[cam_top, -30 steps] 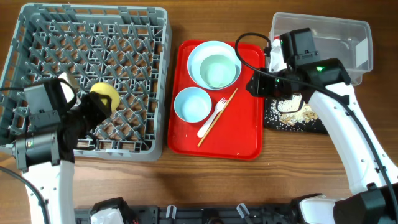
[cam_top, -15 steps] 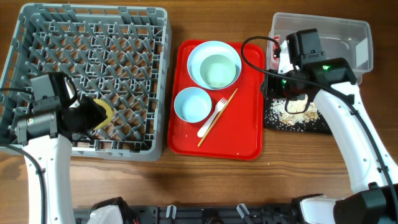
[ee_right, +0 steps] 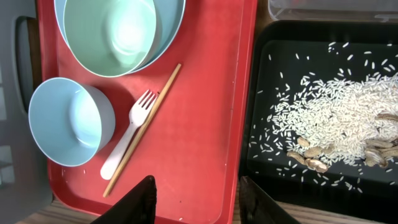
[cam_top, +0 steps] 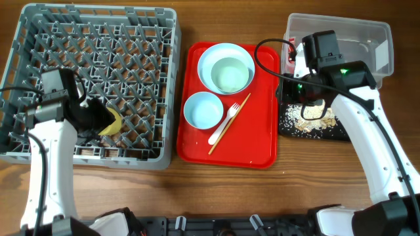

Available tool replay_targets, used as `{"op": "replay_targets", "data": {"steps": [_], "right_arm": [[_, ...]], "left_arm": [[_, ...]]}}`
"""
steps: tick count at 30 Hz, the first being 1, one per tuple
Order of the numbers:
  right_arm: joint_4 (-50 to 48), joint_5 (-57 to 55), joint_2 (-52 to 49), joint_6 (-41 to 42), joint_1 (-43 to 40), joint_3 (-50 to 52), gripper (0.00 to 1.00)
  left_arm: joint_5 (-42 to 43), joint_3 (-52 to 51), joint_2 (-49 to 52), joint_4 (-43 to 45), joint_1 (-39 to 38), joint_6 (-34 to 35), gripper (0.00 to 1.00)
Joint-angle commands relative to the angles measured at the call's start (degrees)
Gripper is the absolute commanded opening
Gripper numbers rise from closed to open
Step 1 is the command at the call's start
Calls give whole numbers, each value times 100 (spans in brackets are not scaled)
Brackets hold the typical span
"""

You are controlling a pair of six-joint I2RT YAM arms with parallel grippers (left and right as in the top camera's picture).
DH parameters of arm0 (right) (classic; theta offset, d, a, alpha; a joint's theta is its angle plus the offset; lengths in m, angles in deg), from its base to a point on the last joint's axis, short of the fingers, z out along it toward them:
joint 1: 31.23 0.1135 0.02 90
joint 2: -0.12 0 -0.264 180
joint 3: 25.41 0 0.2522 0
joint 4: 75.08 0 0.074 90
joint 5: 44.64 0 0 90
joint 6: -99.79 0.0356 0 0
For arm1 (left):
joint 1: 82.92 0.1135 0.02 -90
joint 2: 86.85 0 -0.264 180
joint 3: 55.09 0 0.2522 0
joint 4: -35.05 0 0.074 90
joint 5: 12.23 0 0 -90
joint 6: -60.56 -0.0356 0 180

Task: Sort waste into correct bins and load items into the dishwasher rack
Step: 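Lower the yellow cup into the dish rack with the left gripper, then release the cup and reach the left gripper to the light-blue bowl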

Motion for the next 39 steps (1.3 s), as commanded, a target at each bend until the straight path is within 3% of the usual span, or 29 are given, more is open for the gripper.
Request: {"op": "replay_targets", "data": {"steps": [1,3,10,16,21,27,39], "right_arm": [[22,-103,127,-107,-2,-68,44],[20,-103,127,-109,-2,-68,44],[20,-105,127,-111,-2,-68,49],[-37,-105,127,-96,-2,-68,59],[-66,-114,127,-50,-2,-68,63],[-46,-485,223,769,-254,-68,64],[186,-468,525,789,-1047,-68,66]], "left_arm": [[-111,96,221,59,33,-66,63],[-114,96,232,92,33,-68,100],[-63,258,153,197,26,-70,100],[221,800,-122,385,-361,-70,100],[254,831,-223,933,-1311,-68,100],[254,828,52,1523,-2717,-63,100],[149,809,1209,2693,-4566,-28,95]]}}
